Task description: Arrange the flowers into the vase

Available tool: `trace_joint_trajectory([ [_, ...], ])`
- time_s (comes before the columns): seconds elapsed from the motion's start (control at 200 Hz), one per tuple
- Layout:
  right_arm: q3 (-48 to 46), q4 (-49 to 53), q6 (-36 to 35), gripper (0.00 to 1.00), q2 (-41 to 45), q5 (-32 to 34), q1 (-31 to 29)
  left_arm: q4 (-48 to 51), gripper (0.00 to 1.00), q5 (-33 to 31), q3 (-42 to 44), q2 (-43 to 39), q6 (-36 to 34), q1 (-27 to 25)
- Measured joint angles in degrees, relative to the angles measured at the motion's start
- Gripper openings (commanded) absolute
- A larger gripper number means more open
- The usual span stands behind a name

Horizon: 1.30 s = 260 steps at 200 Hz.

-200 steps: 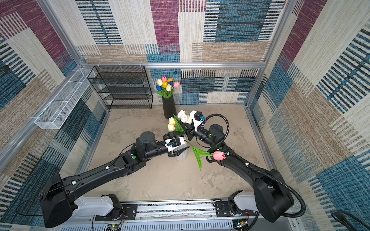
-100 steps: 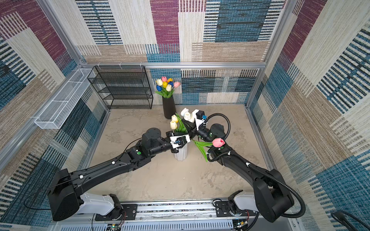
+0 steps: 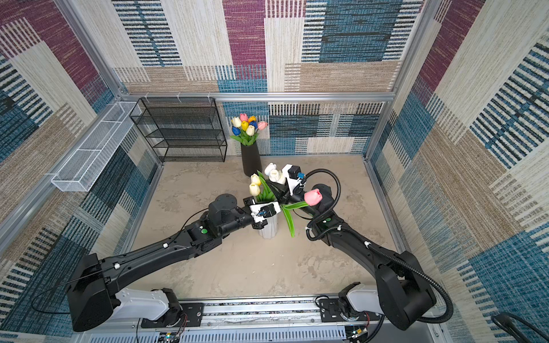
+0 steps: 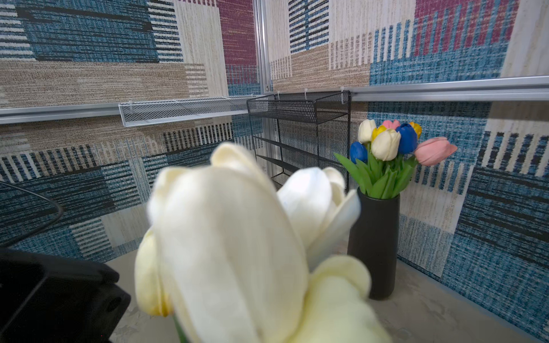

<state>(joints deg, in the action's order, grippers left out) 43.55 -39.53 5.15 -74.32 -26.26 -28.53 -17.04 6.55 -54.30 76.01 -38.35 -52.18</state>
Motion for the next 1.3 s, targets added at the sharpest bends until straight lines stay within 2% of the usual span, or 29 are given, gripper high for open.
trace_joint_trajectory([
  [0.295, 0.44, 0.04, 0.35, 0.24, 0.42, -0.11, -0.22, -5.51, 0.00, 1.60, 3.19, -4.35, 7.56, -0.04],
  [0.601, 2.21, 1.36, 0.31, 0.23, 0.85, -0.04, -0.26, -11.04, 0.00, 3.17, 2.97, -6.29, 21.33, 3.52],
  [0.841, 3.61, 2.10, -0.09, 0.23, 0.79, 0.35, -0.26, -15.96, 0.00, 4.57, 3.65, -4.90, 31.06, 6.08],
  [0.987, 3.69, 2.10, -0.11, 0.23, 0.72, 0.39, -0.26, -17.64, 0.00, 5.62, 3.45, -2.80, 33.88, 6.62],
  [1.302, 3.69, 2.10, -0.57, 0.23, 0.09, 0.85, -0.26, -17.29, 0.00, 5.20, 3.65, -1.01, 34.93, 6.62],
])
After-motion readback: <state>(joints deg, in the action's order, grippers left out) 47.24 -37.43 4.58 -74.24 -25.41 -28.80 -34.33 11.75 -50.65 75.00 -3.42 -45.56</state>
